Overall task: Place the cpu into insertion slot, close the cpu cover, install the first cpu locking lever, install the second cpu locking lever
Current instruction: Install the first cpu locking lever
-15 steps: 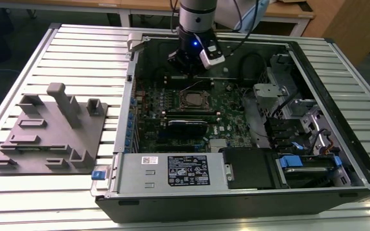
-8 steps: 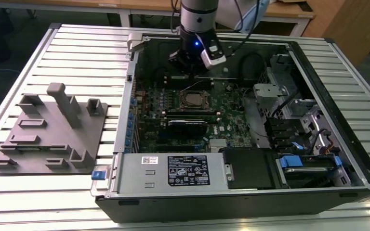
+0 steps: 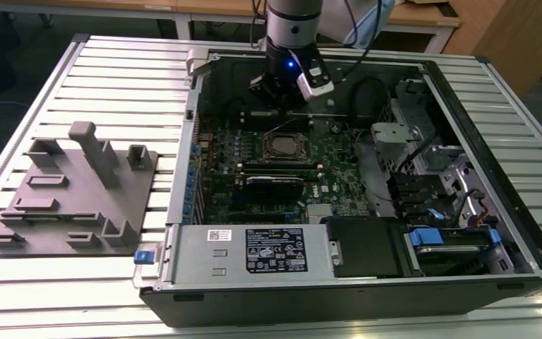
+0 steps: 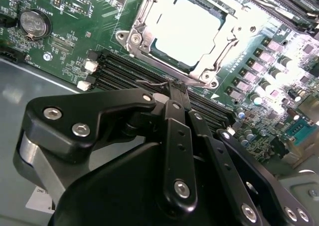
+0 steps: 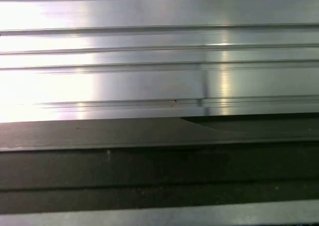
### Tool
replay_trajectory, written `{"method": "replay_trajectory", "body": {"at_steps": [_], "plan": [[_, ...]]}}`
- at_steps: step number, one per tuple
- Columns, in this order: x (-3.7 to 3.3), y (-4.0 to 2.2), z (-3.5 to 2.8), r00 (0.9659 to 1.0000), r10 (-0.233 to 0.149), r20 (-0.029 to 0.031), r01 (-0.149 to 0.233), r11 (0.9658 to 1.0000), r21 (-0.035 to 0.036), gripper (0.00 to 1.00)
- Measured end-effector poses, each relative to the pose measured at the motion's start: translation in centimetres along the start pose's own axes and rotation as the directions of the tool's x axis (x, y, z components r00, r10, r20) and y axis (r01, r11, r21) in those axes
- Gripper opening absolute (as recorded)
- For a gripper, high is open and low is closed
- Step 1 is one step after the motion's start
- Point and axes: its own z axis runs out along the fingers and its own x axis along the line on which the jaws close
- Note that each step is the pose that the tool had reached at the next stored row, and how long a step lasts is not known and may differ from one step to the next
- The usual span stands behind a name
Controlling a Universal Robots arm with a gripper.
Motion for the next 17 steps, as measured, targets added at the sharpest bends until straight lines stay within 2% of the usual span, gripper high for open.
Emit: {"method": "replay_trajectory", "body": {"at_steps": [2, 4, 6, 8, 17], "plan": [[-0.1, 0.0, 0.02, 1.0, 0.0, -0.0001, 0.0, 1.0, -0.0005, 0.1], [-0.15, 0.01, 0.07, 1.0, 0.0, -0.0002, 0.0, 1.0, -0.0045, 0.1], [-0.18, 0.01, 0.15, 1.0, 0.0, -0.0008, 0.0, 0.9999, -0.0146, 0.1], [-0.22, 0.01, 0.2, 1.0, 0.0, -0.0009, 0.0, 0.9998, -0.02, 0.1], [-0.44, -0.03, 0.29, 1.0, 0.001, -0.001, -0.001, 0.9998, -0.0206, 0.1]]}}
